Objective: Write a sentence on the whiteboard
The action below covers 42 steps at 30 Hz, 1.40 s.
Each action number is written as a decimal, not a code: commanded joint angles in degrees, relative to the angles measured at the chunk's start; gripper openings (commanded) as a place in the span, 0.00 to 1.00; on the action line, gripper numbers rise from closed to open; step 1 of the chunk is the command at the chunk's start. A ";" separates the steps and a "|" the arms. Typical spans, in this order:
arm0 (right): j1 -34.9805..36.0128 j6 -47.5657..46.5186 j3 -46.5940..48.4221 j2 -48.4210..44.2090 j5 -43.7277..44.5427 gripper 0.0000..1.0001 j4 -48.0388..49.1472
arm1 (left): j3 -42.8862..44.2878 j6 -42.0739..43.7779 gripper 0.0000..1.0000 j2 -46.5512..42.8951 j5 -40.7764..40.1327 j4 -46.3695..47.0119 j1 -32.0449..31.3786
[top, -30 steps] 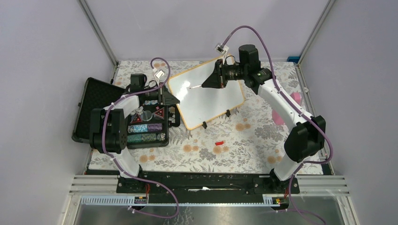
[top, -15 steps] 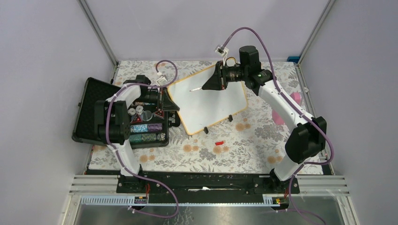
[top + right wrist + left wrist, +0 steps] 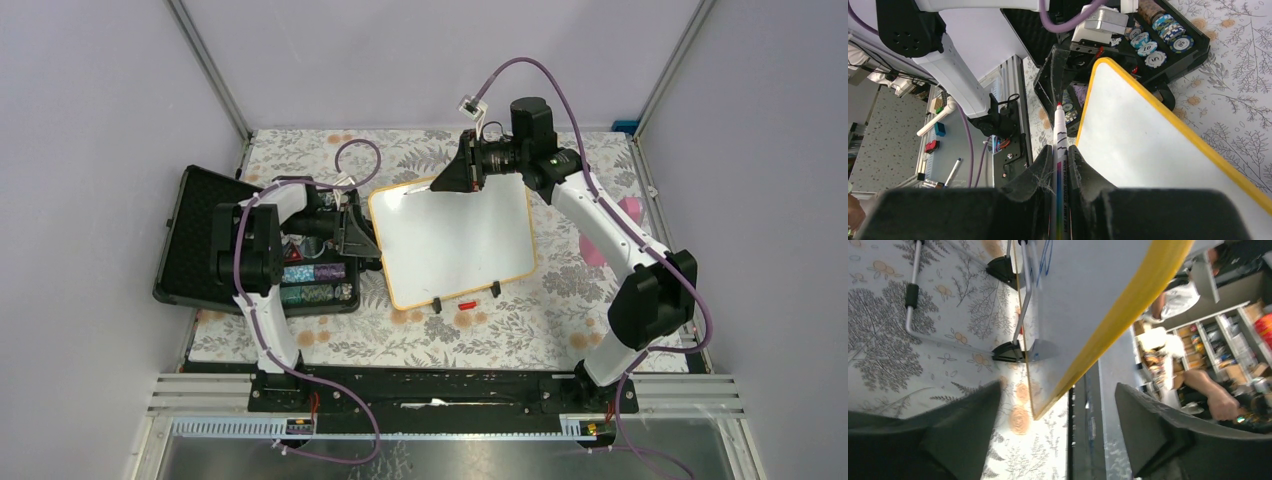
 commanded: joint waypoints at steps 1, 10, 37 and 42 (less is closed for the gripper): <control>0.05 0.59 -0.16 -3.00 -0.98 0.00 1.84 | 1.54 0.70 0.99 1.08 3.06 -2.79 1.20; 0.04 0.93 0.20 -3.23 -0.98 0.00 1.72 | 6.12 -7.01 0.99 0.39 -0.32 -1.75 3.72; 8.10 -12.19 -7.03 -9.82 19.32 0.00 -2.40 | -8.75 -74.26 0.99 -43.00 -29.27 61.88 5.31; 11.52 -12.35 -9.60 -9.40 24.75 0.00 0.84 | -13.37 -72.90 0.99 -43.74 -30.56 65.21 2.02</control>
